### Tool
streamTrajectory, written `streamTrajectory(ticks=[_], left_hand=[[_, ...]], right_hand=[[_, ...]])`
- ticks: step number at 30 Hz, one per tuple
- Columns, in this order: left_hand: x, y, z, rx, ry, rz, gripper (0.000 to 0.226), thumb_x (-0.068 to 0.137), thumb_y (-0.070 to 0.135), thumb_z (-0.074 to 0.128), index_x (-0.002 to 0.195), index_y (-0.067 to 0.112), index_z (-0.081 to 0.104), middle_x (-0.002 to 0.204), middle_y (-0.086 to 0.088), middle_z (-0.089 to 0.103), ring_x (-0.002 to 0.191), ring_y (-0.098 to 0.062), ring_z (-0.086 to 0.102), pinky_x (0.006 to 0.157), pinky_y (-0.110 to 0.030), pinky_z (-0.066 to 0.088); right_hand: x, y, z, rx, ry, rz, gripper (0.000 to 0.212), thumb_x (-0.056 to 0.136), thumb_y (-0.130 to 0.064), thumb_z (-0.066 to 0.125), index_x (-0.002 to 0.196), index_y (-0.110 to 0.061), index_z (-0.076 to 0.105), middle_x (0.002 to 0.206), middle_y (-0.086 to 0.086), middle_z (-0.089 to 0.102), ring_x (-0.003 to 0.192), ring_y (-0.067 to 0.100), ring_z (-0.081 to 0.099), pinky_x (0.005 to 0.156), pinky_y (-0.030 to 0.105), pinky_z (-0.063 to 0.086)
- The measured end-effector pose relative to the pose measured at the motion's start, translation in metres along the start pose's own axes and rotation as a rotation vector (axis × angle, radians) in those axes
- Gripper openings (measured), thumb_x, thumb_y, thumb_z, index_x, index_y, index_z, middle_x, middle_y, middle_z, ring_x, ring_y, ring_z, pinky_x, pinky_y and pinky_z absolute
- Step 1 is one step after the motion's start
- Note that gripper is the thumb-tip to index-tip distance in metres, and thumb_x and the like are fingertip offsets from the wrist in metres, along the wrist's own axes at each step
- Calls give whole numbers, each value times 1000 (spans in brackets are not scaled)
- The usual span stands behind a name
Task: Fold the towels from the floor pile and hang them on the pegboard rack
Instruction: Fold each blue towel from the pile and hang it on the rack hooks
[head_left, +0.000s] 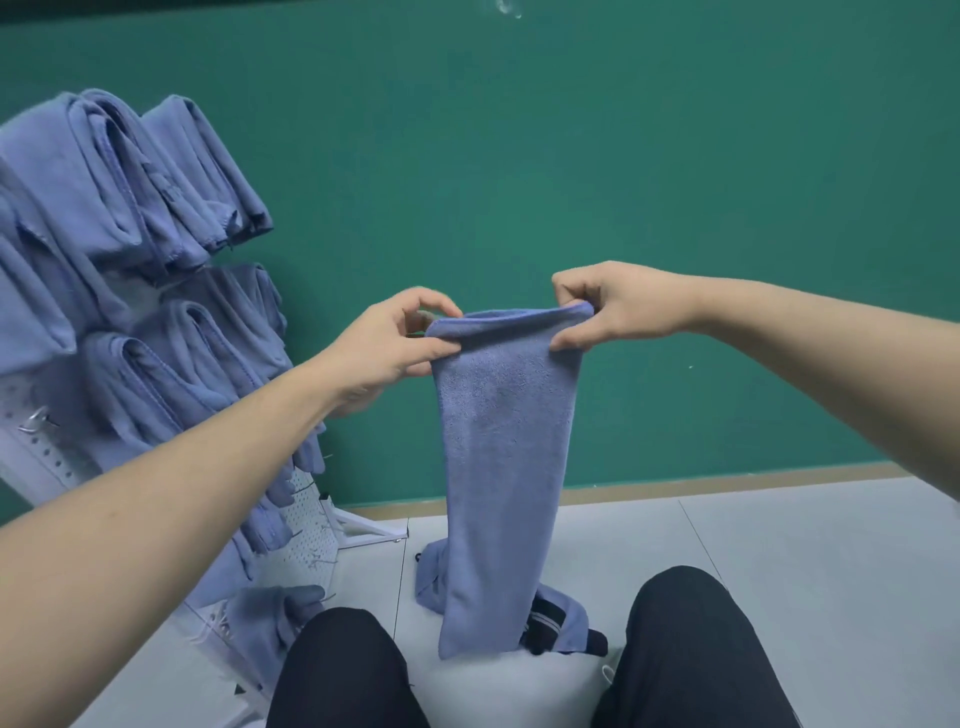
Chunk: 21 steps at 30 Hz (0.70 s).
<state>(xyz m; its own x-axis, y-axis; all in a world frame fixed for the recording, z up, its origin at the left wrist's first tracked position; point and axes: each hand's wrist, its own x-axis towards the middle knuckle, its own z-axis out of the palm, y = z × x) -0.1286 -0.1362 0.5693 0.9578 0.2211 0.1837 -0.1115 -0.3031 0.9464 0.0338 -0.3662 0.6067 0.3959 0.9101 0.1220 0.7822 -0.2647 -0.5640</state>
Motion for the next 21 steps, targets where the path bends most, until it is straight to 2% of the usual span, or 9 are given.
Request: streamTrajectory(ticks=[2,3,5,7,9,13,16,19,21], left_hand=[[-2,2,4,-193,16,-42,38,91,-6,62,116,23,62,91,1,73,79,-10,68,70,-24,56],[-1,3,5,-246,41,-59,35,92,-4,62,120,18,62,94,0,74,79,-10,68,70,-24,57],[0,3,8,-320,104,-103,24,93,0,62,115,8,67,93,1,76,74,-7,68,68,-21,55],[1,3,11,-389,159,-149,18,95,-1,59,109,5,68,80,5,75,62,-1,64,62,-16,53],[2,1,13,-433,190,-174,18,97,1,56,109,9,66,72,8,72,56,0,60,58,-16,52],[2,-8,22,-348,257,-235,11,101,18,55,102,26,62,85,10,71,70,-6,63,59,-24,51],[0,-12,37,-456,278,-258,13,103,28,53,113,22,60,98,8,74,80,-7,70,68,-28,55],[-7,-16,49,-748,119,-315,37,101,36,53,125,9,63,117,-6,74,106,-17,70,88,-35,56],[-16,-23,59,-799,20,-371,39,93,37,60,119,10,68,118,-9,73,107,-21,69,98,-37,52]], right_hand=[[1,-3,3,180,61,24,40,87,-5,75,81,-16,37,69,-3,52,55,1,52,56,14,47],[1,-4,5,292,95,48,38,87,-5,75,88,-17,39,74,2,57,61,7,57,61,21,53],[3,-2,7,520,126,135,36,88,-9,74,107,-17,45,86,9,70,72,17,65,77,36,59],[5,-2,9,629,89,232,34,90,-12,73,119,-12,55,97,8,75,79,18,70,83,35,59],[6,-3,13,637,42,284,20,94,-16,67,112,-8,64,93,3,74,79,16,70,79,31,58],[14,-7,24,701,91,316,29,104,-25,47,124,-11,63,97,3,64,83,19,65,81,35,56],[21,-16,37,778,155,330,29,106,-24,40,123,-23,64,101,-4,71,81,14,66,67,28,56],[28,-22,41,898,215,363,24,106,-22,42,113,-23,65,98,-5,73,80,12,69,67,27,56],[30,-26,39,979,267,414,19,104,-21,47,107,-18,65,95,-2,74,78,13,70,67,27,58]])
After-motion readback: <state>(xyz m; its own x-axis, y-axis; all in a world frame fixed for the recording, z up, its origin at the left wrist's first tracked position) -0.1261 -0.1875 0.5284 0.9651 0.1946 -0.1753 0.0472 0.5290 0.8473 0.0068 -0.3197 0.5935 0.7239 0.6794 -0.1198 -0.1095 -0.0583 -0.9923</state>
